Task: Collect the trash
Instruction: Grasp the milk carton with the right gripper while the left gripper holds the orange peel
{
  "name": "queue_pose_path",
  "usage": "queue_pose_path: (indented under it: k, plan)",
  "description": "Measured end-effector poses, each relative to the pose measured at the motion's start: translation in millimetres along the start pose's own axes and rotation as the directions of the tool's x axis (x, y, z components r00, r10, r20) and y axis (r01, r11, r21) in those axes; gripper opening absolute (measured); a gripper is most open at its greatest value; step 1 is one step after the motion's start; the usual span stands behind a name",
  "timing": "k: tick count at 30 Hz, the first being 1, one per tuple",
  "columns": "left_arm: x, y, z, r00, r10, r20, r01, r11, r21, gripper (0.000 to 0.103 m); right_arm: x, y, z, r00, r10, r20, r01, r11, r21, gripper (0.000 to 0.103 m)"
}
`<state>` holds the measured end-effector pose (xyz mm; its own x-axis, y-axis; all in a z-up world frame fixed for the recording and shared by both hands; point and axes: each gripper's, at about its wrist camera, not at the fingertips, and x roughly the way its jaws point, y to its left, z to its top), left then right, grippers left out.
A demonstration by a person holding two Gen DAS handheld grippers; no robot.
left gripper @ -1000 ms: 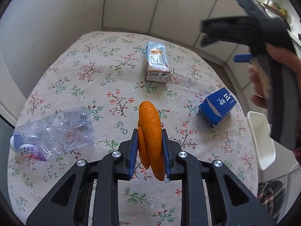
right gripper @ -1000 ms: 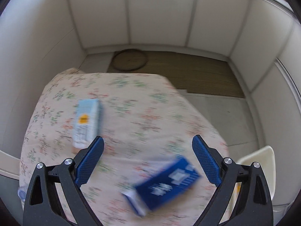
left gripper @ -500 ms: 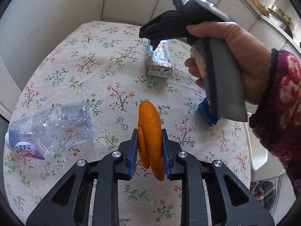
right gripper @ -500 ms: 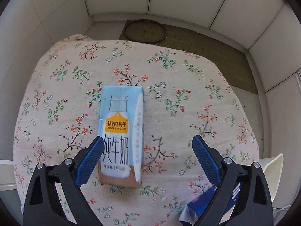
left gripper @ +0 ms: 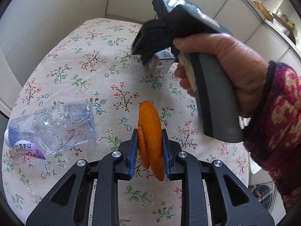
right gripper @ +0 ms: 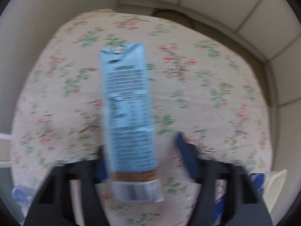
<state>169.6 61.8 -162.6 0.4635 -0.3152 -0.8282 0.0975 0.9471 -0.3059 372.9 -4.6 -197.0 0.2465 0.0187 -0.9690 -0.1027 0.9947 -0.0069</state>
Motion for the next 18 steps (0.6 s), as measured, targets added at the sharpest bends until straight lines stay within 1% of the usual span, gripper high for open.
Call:
queue_pose_path:
  k: [1, 2, 3, 5, 8, 9, 13, 14, 15, 18]
  plan:
    - [0.3, -0.3, -0.1, 1.000, 0.002, 0.001, -0.002, 1.000, 0.000, 0.023, -7.1, 5.2, 0.4, 0.999, -0.031, 0.026, 0.031, 0.999, -0.028, 0.029]
    - [0.5, -0.1, 0.0, 1.000, 0.004, 0.001, -0.004, 1.000, -0.001, 0.023, -11.9, 7.4, 0.4, 0.999, -0.033, 0.043, 0.034, 0.999, -0.038, 0.029]
    - [0.2, -0.1, 0.1, 1.000, 0.005, 0.003, -0.005, 1.000, -0.004, 0.023, -21.7, 9.0, 0.3, 0.997, -0.018, 0.073, 0.021, 0.999, -0.043, 0.029]
    - [-1.7, 1.1, 1.6, 1.000, 0.009, 0.015, -0.009, 1.000, -0.013, 0.023, -34.1, 10.3, -1.0, 0.995, -0.008, 0.104, 0.012, 0.999, -0.042, 0.029]
    - [-7.8, 3.4, 4.6, 0.999, 0.013, 0.049, -0.011, 1.000, -0.029, 0.023, -62.7, 9.9, -8.6, 0.985, 0.011, 0.170, -0.004, 0.999, -0.042, 0.029]
    - [-11.1, 3.6, 4.9, 0.998, 0.014, 0.065, -0.012, 0.999, -0.033, 0.023, -77.8, 7.6, -14.8, 0.979, 0.024, 0.200, -0.016, 0.999, -0.041, 0.029]
    - [-22.9, 6.6, 5.8, 0.991, 0.027, 0.128, -0.022, 0.999, -0.042, 0.023, -117.2, -5.0, -28.7, 0.958, 0.065, 0.278, -0.060, 0.998, -0.024, 0.029]
    - [-23.3, 7.7, 8.1, 0.990, 0.028, 0.138, -0.022, 0.999, -0.044, 0.023, -123.5, -9.1, -26.6, 0.954, 0.070, 0.293, -0.066, 0.998, -0.021, 0.029]
    - [-26.1, 6.2, 7.0, 0.988, 0.032, 0.152, -0.026, 0.999, -0.044, 0.023, -133.4, -14.9, -26.8, 0.945, 0.075, 0.319, -0.074, 0.997, -0.016, 0.029]
    - [-32.1, 4.2, 4.7, 0.980, 0.056, 0.193, -0.050, 0.998, -0.036, 0.023, -156.7, -29.2, -43.4, 0.922, 0.095, 0.375, -0.105, 0.994, 0.006, 0.029]
